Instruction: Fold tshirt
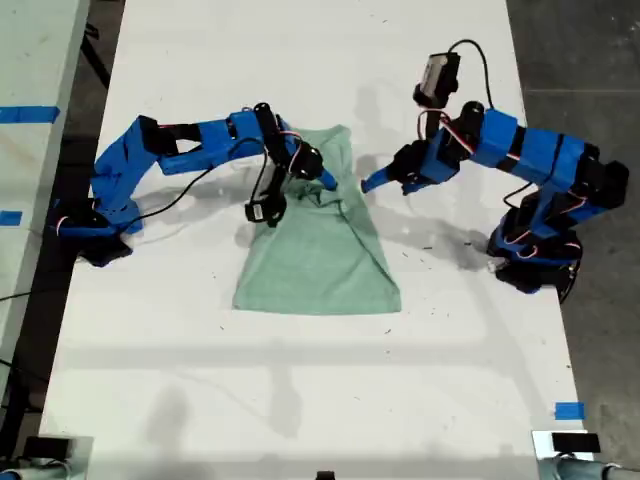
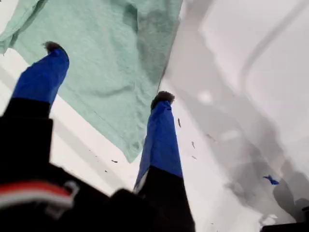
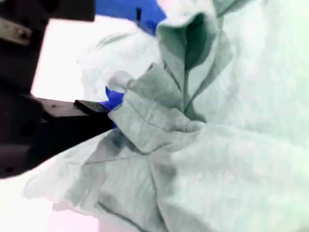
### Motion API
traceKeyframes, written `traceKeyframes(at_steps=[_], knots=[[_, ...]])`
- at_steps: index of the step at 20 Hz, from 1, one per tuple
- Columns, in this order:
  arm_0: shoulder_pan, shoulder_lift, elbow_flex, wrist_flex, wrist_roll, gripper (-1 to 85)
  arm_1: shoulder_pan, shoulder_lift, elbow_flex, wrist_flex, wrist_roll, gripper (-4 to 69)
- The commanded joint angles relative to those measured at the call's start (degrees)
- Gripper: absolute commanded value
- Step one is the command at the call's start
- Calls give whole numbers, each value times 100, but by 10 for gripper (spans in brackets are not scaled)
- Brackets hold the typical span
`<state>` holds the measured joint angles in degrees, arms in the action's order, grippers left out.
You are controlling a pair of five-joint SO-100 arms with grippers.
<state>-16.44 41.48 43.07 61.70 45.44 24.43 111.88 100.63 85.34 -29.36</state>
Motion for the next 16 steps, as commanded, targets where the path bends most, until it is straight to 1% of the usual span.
traceKeyframes(at_steps=[1, 2, 4, 6, 7, 9, 12, 16], knots=[[-149, 1125, -211, 967, -70, 277, 35, 527, 123, -141, 62, 323], [-167, 1547, -97, 1433, -79, 280, 44, 642, 220, -97, 70, 323], [-167, 2391, 316, 2268, -237, 251, 35, 879, 413, -18, 70, 323], [-97, 3041, 800, 2971, -633, 241, 0, 1116, 615, 97, 105, 323], [-9, 3331, 1134, 3173, -888, 244, -53, 1257, 703, 185, 149, 323], [272, 4008, 2127, 3094, -1266, 249, -220, 1529, 817, 360, 299, 323], [765, 5115, 3876, 2681, -2004, 247, -615, 1811, 940, 536, 606, 322], [1529, 6064, 5133, 2435, -2865, 254, -1213, 1881, 1099, 650, 976, 327]])
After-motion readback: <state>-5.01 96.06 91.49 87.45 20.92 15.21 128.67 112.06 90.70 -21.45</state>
